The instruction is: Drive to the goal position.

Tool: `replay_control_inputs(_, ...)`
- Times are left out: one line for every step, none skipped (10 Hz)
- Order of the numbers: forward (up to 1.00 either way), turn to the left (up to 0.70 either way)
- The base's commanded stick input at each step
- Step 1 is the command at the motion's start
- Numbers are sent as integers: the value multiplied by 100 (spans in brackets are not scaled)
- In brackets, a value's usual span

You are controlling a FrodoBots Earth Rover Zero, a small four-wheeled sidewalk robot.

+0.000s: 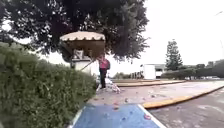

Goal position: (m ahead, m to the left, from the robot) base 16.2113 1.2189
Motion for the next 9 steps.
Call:
replay_control_inputs(50,0)
replay_control_inputs(50,0)
replay_control_inputs(50,0)
replay_control_inputs(50,0)
replay_control_inputs(50,0)
replay_control_inputs(50,0)
replay_control_inputs(50,0)
replay_control_inputs(50,0)
replay_control_inputs(50,0)
